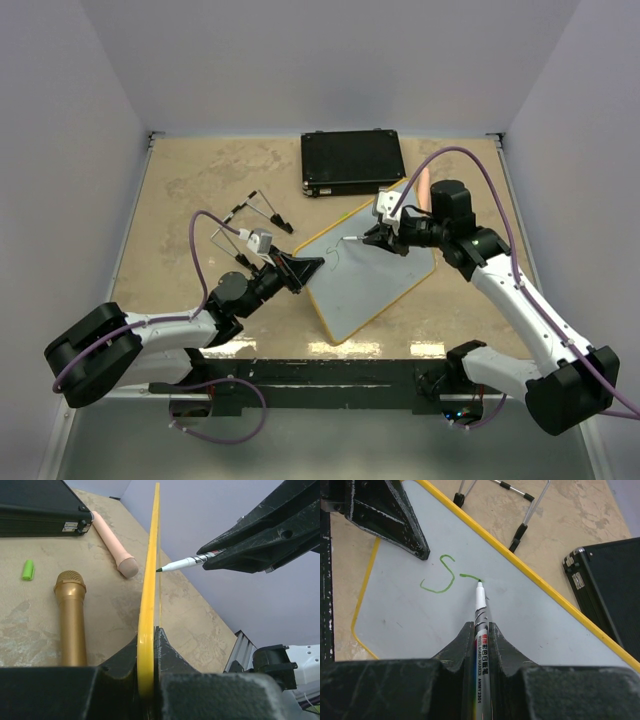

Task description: Write a sentence on the whiteboard

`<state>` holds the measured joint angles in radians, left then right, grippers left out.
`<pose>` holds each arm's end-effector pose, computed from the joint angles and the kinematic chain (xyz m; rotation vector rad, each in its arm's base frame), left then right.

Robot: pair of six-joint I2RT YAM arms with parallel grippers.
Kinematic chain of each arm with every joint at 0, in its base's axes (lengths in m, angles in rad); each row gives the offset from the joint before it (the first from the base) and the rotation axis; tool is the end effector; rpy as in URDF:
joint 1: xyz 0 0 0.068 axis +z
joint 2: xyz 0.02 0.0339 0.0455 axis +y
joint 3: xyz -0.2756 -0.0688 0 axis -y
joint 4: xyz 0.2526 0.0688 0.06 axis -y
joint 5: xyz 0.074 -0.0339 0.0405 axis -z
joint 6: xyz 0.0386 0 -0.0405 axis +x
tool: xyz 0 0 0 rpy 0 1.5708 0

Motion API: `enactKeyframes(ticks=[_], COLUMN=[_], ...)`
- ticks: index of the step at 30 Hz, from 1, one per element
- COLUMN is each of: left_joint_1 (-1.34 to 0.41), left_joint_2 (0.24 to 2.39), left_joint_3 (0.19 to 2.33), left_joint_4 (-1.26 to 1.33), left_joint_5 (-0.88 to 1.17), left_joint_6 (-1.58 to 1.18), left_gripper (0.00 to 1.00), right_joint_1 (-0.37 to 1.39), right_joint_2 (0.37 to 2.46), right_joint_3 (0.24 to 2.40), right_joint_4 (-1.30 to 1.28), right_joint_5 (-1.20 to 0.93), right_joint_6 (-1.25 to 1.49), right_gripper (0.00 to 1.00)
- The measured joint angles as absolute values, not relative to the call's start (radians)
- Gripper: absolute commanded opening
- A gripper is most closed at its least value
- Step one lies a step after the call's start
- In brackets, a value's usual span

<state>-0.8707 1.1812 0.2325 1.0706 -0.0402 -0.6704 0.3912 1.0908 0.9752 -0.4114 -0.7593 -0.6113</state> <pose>0.1449 -0.1696 0.2118 0.1215 1.5664 -1.2136 0.2106 0.1156 0.3371 -1.3301 1.4959 0.6505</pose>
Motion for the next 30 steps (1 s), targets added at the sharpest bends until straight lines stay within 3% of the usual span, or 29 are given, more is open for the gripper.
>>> enactKeyframes(ticks=[30], left_joint_1=[-0.871], left_joint_2=[1.205], left_joint_3=[0.233], left_joint_4=[1.095], left_joint_5=[-0.034], left_joint_6=[-0.673], left_gripper=[0.0], right_joint_1=[0.391], right_joint_2=[1.118], right_joint_3=[0.987], right_joint_4=[-0.389], right_joint_5=[-0.789], right_joint_6=[-0.604], right_gripper=[0.0])
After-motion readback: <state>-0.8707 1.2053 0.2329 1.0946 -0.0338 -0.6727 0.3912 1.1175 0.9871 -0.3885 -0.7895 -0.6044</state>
